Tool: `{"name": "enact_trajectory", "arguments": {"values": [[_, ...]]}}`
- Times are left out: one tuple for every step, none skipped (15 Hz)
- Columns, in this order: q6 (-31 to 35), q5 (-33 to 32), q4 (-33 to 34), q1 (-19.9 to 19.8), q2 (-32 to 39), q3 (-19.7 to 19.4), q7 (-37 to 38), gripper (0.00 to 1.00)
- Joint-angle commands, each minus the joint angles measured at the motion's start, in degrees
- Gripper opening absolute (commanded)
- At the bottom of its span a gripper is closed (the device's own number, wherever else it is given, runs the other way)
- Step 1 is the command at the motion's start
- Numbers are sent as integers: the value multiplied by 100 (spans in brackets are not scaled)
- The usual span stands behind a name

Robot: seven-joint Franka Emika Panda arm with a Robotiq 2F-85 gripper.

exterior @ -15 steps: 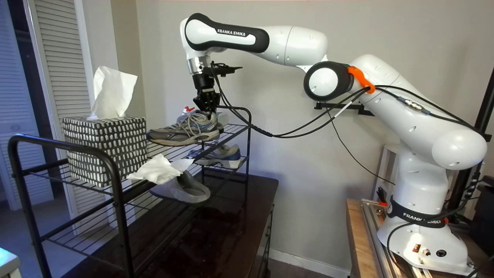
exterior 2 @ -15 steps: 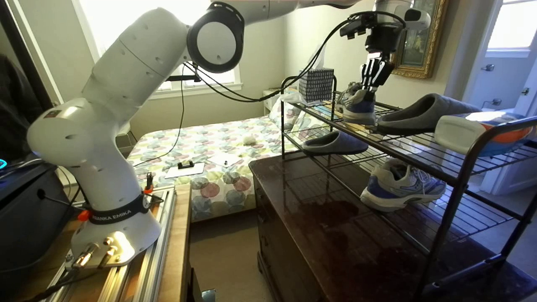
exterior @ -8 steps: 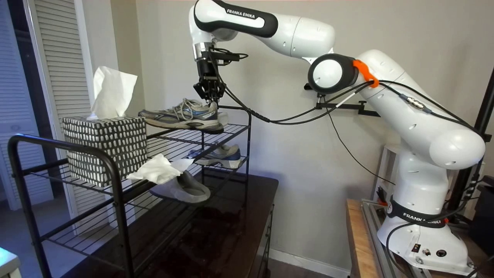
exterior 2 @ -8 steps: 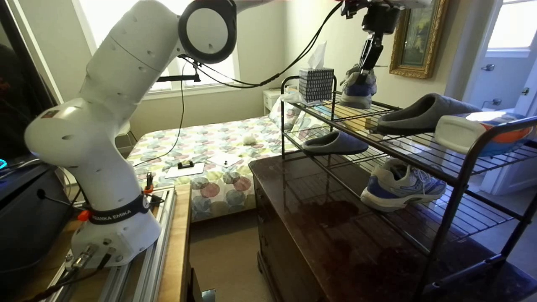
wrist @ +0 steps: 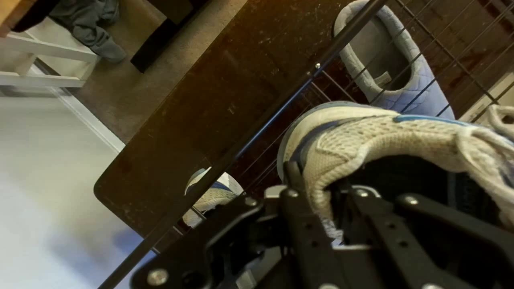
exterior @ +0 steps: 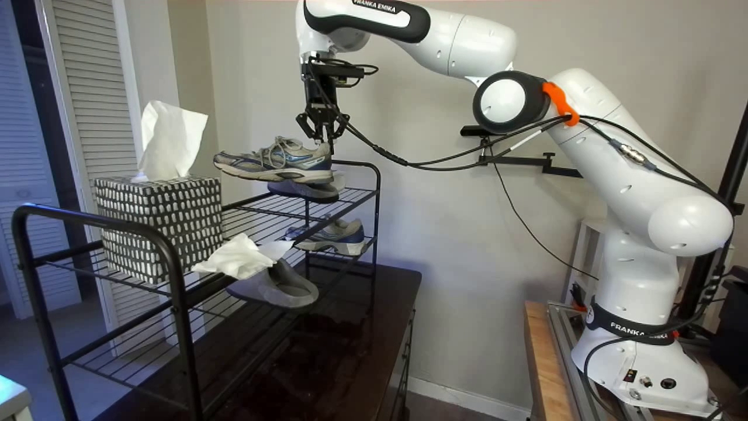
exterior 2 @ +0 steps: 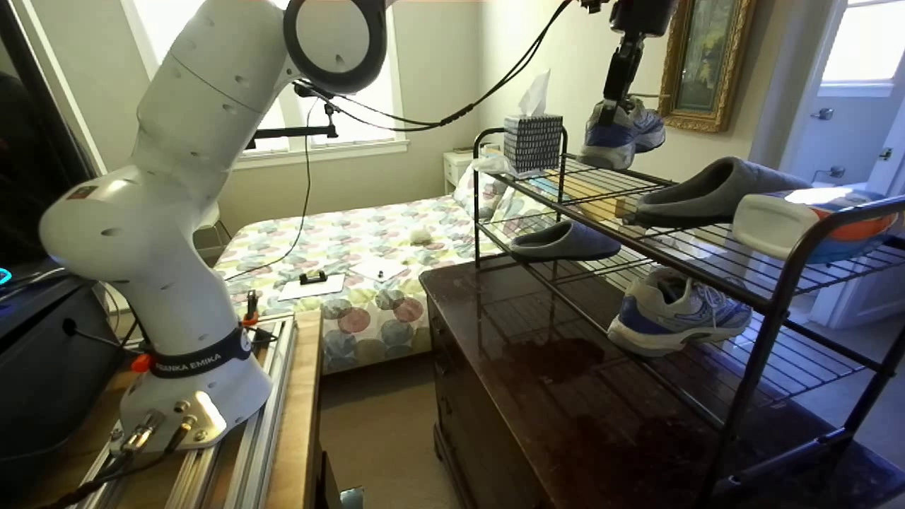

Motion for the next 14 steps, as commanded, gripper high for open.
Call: {"name": "enact_trajectory", "arguments": {"values": [[394,56,-697,53,-514,-20,291,5],[556,25,-834,52,-577,9,62,5],[220,0,-254,22,-173,-1,127,19],[319,0,-359,29,-234,-1,117,19],[362,0,-423,34,-267,-1,116,19],[385,0,-480,38,-299,-1,116,19],[393,0,-512,39,-316,-1,116,19],[394,-1,-516,40,-320,-1,116,5],[300,-130,-510,91,-361,-34,24,5],[199,-224,-558,94,-424,-72,6,5],[88,-301,-640,79,-531,-101,-25,5],[-20,-338,-795,35,-728,-119,-54,5],[-76,-380,-940,12,-907,-146,-89,5],[-131,-414,-1075,-10,-1085,-182,-137,5]]}}
